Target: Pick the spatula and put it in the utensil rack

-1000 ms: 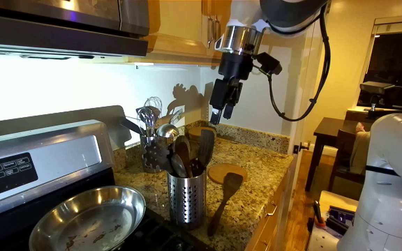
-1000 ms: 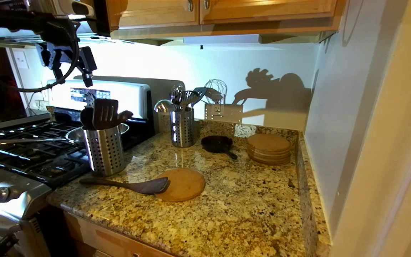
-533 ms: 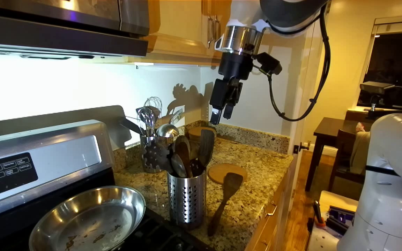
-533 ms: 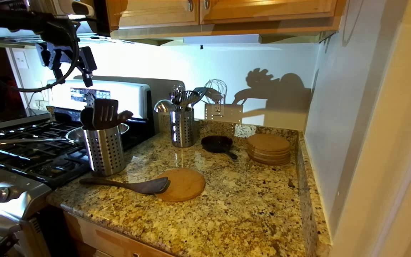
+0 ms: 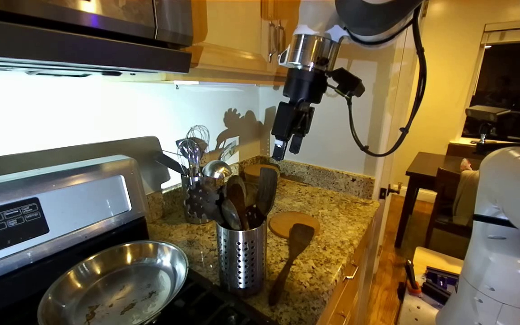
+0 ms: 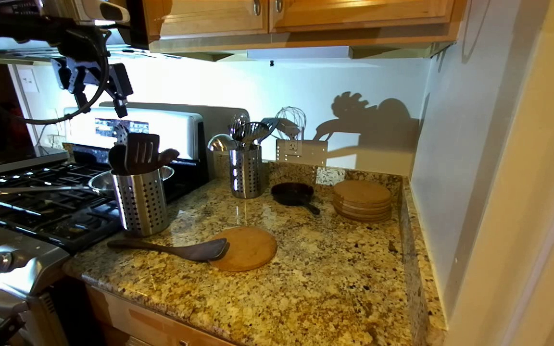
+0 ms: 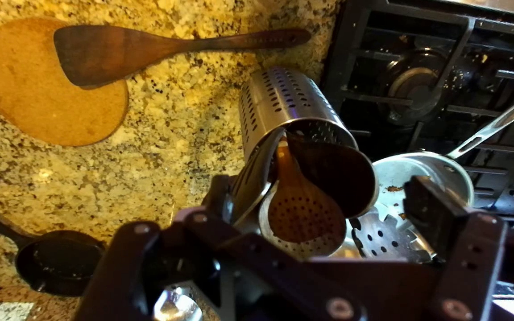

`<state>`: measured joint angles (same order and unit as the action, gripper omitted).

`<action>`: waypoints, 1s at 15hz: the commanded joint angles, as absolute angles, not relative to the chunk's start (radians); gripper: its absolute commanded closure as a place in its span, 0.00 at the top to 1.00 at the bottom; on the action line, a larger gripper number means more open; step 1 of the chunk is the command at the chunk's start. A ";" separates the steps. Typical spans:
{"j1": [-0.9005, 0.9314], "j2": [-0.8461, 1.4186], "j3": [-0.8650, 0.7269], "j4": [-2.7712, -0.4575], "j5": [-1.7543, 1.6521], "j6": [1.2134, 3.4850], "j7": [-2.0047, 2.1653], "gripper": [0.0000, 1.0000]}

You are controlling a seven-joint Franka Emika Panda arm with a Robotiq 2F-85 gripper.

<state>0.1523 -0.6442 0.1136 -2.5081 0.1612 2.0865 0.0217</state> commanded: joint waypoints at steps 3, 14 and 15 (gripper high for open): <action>0.144 -0.589 -0.013 -2.503 0.198 2.094 -0.116 1.00; 0.089 -0.476 -0.118 -2.497 0.183 2.083 -0.319 1.00; 0.090 -0.477 -0.115 -2.496 0.183 2.083 -0.319 1.00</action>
<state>0.1048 -0.4778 -0.1280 -2.4985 0.1760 2.0868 -0.3133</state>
